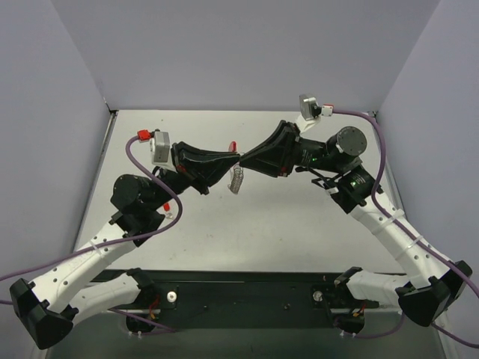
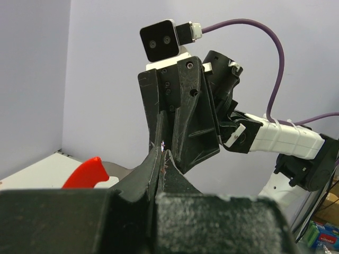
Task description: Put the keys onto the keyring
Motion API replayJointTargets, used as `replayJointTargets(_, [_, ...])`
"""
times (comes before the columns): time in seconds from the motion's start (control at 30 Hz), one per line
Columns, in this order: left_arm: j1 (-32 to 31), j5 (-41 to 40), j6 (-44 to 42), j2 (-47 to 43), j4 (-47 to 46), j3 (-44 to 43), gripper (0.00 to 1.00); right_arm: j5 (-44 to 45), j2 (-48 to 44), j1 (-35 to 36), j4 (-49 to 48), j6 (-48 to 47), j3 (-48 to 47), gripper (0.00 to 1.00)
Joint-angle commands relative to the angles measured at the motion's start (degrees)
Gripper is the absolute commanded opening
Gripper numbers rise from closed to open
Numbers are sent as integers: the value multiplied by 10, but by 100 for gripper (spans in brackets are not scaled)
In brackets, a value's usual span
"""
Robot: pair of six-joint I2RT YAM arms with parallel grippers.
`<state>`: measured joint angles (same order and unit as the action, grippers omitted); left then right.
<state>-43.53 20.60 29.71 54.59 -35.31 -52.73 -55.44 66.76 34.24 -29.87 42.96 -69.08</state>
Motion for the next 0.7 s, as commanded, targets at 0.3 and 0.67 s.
replayJointTargets(0.3, [-5, 12, 6, -15, -23, -11, 0, 16, -17, 5, -44, -10, -17, 8])
replayJointTargets(0.67, [-6, 15, 14, -18, -27, -9, 0, 44, -32, 4, -49, -20, -9, 38])
